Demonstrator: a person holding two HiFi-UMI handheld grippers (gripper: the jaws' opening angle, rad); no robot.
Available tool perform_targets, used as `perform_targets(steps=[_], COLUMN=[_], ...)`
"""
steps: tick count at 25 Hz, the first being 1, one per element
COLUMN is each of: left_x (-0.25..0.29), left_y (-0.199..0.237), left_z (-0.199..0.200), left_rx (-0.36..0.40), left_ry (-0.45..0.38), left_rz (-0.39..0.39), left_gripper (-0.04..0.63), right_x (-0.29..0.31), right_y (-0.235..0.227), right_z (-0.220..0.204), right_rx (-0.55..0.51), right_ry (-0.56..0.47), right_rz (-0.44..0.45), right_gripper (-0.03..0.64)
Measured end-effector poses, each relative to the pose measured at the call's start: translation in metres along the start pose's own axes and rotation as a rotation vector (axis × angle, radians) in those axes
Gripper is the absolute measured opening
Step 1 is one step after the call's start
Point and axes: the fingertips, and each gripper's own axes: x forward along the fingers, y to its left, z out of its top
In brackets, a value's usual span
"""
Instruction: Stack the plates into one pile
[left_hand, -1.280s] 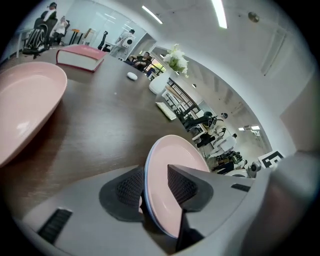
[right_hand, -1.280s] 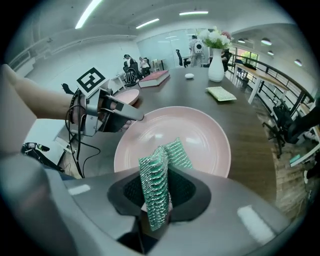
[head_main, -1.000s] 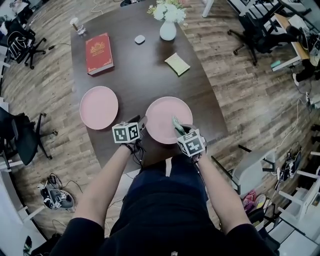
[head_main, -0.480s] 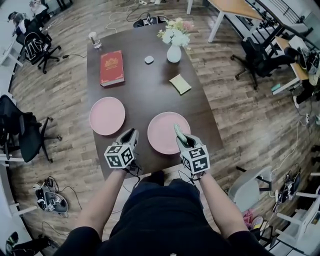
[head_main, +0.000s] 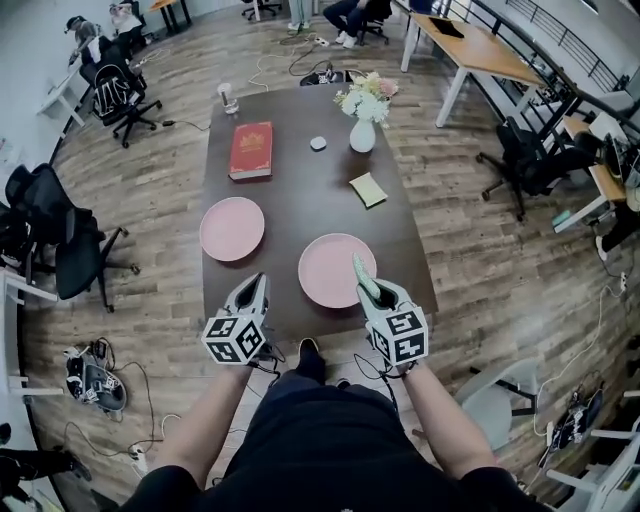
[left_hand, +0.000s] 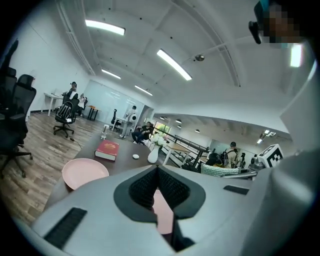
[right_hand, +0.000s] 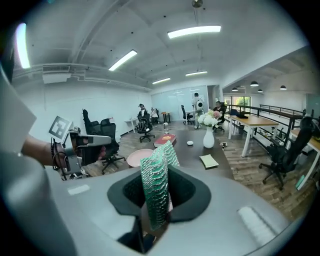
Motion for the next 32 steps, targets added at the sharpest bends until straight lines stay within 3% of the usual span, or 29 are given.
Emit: perform_targets(steps=[9,18,32], left_x=[-0.096,-0.178,-0.222], left_y=[-0.045,-0.060,-0.048], left_z=[-0.007,-0.013,-0.019], left_rx=[0.047,0.101,0.092], left_ry=[-0.092,-0.160,-0.184], left_rz=[0.056,0.128,0.172], left_gripper=[-0.005,-0.005,-0.005], right_x=[-0.068,-0.094,-0.091], right_y=[0.034,0.090,0.140], right_z=[0.001,0.002,-0.008], right_rx=[-0.049,-0.119,-0.172], right_ry=[-0.066,-0.113,-0.104], right_rz=[0.068,0.167,0.229], right_gripper=[0.084,0.084,0.084])
